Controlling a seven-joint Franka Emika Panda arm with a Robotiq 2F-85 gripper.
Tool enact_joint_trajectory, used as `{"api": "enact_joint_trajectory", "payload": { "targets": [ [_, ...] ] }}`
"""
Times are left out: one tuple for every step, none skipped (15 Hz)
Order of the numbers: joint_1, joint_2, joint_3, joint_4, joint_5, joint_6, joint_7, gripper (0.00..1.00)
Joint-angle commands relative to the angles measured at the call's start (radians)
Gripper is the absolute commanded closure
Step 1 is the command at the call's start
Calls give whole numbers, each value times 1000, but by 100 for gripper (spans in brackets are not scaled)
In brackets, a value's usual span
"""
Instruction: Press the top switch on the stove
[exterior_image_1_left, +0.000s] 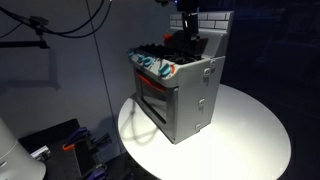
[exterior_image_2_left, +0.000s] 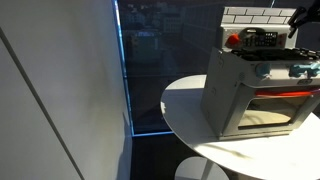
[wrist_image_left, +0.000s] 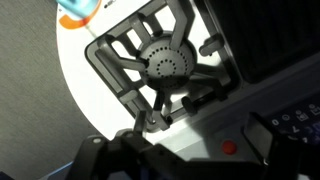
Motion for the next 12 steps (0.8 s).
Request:
{"api": "enact_joint_trajectory", "payload": {
  "targets": [
    [4, -24, -2, 46, 27, -136, -77, 0],
    [4, -36, -2, 58, 27, -185, -94, 0],
    [5, -42, -1, 72, 25, -231, -115, 0],
    [6, -46, -1, 87, 21, -276, -133, 0],
    [6, -48, 1, 107, 19, -334, -162, 0],
    [7, -51, 2, 124, 19, -387, -187, 0],
    [9, -60, 5, 137, 12, -439, -220, 0],
    [11, -66, 6, 147, 5, -479, -245, 0],
    [13, -77, 8, 153, -2, -514, -269, 0],
    [15, -86, 11, 157, -7, -542, -291, 0],
    [18, -100, 14, 154, -14, -558, -309, 0],
    [21, -113, 18, 149, -20, -570, -327, 0]
  ]
}}
